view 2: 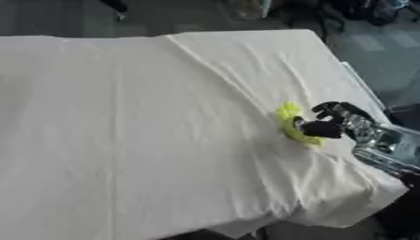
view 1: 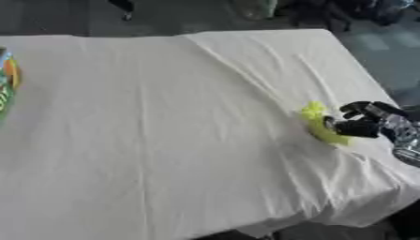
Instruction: Pick up the objects with one hand, pass them to the other hand, and then place them into the box on the other side of the table.
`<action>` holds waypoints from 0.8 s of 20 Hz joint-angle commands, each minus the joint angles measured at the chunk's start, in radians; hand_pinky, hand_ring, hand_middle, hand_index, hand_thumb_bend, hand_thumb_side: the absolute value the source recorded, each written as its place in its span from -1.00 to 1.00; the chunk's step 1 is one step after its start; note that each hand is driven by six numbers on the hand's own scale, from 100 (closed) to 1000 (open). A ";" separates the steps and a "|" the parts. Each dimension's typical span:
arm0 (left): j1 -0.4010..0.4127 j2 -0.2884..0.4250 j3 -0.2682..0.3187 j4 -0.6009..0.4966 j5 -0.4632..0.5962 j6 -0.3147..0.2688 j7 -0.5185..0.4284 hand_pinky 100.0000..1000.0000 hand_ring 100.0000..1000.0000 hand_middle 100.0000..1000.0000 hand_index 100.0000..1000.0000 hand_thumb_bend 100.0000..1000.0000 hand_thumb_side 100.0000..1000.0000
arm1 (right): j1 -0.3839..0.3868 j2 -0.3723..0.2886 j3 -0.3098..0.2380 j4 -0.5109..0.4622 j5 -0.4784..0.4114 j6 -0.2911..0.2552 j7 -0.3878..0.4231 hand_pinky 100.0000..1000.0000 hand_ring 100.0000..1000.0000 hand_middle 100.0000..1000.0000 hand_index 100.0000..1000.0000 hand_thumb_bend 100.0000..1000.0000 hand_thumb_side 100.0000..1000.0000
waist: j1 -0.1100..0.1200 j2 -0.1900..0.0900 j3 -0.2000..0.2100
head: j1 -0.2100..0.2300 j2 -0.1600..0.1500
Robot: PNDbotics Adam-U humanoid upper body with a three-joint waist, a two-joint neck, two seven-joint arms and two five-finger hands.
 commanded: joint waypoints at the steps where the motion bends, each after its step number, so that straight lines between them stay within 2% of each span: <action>1: -0.018 0.014 0.008 -0.009 -0.001 0.002 0.000 0.72 0.53 0.41 0.66 -0.95 0.48 | 0.008 -0.010 0.003 -0.004 0.030 0.177 -0.176 0.67 0.61 0.63 0.76 -0.70 -0.22 | 0.002 -0.007 0.001 | 0.000 0.008; 8: -0.020 0.015 0.007 -0.010 -0.002 0.003 0.000 0.72 0.53 0.41 0.66 -0.95 0.49 | 0.013 -0.003 0.016 -0.004 0.069 0.130 -0.146 0.68 0.64 0.64 0.77 -0.73 -0.26 | 0.001 -0.002 -0.001 | 0.001 0.006; 16: -0.020 0.019 0.011 -0.011 -0.003 0.002 0.005 0.72 0.53 0.41 0.65 -0.94 0.50 | 0.002 0.006 0.014 -0.004 0.111 0.152 -0.149 0.69 0.66 0.66 0.80 -0.70 -0.22 | -0.002 0.017 0.000 | -0.011 -0.007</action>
